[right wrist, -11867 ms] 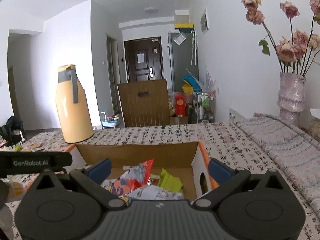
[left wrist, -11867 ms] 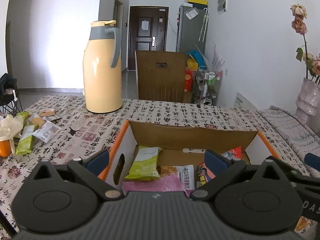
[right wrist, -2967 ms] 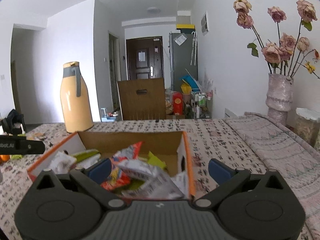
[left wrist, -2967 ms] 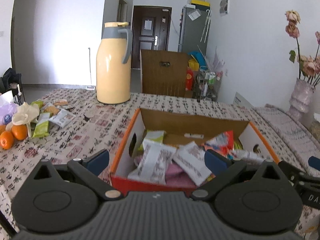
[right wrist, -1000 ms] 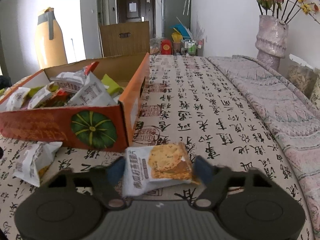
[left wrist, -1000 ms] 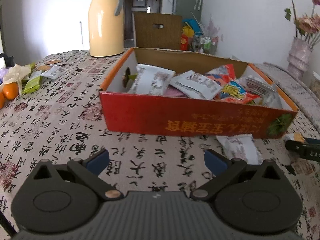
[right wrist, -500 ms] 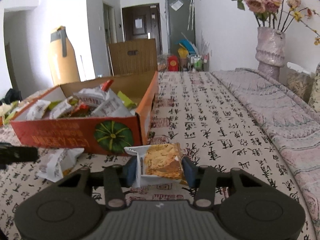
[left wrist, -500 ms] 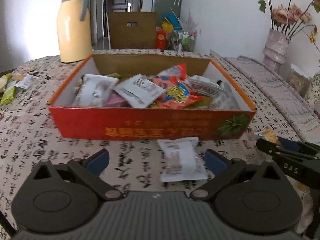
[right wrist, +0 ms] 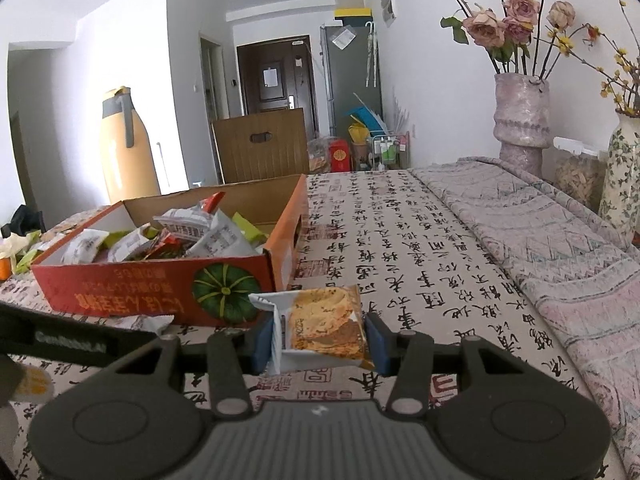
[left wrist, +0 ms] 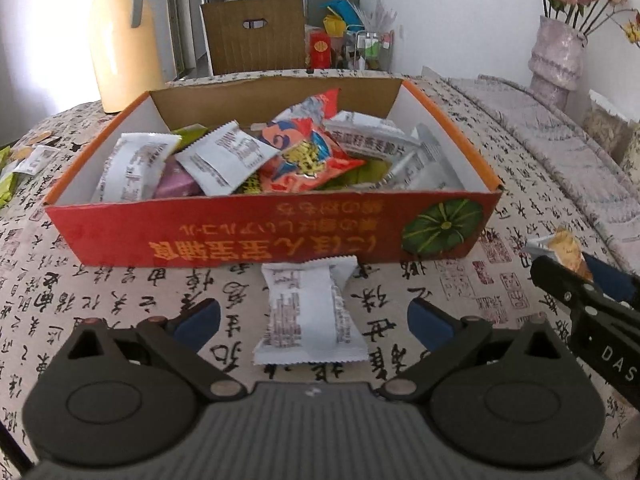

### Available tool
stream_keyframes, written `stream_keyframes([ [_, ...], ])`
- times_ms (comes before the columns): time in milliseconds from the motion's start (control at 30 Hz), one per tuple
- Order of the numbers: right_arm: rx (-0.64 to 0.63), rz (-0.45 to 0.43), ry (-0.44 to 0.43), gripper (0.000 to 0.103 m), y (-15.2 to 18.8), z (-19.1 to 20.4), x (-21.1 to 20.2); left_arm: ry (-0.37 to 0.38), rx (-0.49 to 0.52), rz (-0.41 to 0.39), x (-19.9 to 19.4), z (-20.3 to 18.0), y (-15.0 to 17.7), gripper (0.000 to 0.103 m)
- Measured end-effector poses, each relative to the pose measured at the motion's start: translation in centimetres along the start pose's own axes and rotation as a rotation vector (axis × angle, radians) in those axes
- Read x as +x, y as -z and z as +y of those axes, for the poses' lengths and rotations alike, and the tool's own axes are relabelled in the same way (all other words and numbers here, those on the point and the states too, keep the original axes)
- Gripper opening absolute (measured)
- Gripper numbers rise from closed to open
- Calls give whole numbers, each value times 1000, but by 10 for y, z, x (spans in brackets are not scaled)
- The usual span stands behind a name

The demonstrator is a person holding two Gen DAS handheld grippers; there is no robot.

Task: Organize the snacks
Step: 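Grasp the last white wrapped packet with the left tool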

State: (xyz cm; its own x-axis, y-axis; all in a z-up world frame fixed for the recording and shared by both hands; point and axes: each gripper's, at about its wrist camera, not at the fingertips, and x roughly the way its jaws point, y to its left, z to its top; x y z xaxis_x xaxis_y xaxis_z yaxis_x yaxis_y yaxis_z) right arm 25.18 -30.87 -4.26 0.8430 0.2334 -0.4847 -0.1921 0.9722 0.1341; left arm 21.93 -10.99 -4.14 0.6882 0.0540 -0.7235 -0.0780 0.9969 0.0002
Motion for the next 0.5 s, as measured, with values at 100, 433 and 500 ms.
stream_keyframes([
  [100, -1, -3, 2, 47, 1, 0, -1, 0, 4, 6, 2, -2, 1, 98],
  [433, 4, 2, 12, 47, 4, 2, -5, 11, 19, 59, 13, -3, 4, 58],
  [500, 5, 4, 12, 47, 5, 2, -6, 21, 30, 59, 11, -3, 5, 57],
])
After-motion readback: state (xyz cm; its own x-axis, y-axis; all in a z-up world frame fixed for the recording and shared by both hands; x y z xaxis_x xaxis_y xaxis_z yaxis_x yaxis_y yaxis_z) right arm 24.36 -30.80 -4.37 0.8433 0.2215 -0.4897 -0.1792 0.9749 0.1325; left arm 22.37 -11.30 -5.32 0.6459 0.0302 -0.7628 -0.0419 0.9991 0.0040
